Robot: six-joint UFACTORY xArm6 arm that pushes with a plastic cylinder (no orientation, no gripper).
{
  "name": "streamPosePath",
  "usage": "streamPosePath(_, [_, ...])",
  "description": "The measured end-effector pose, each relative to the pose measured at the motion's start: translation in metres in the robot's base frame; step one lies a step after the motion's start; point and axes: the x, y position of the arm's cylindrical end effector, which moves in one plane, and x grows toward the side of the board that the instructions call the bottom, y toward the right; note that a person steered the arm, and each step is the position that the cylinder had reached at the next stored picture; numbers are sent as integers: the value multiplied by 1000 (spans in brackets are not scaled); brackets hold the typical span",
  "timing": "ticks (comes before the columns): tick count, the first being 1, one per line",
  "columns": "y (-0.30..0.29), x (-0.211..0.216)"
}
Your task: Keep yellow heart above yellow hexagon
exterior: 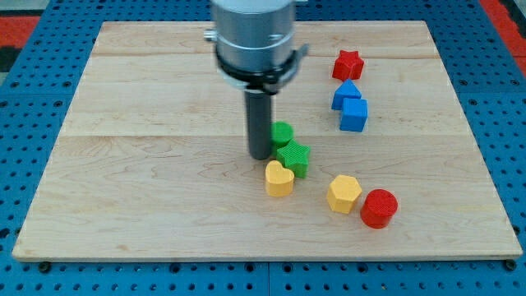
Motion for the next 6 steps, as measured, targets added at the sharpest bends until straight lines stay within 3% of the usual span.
streamPosePath(1, [4, -17])
streamPosePath(2, [-66, -20])
streamPosePath(3, [-62, 31])
streamPosePath(6, [85, 47])
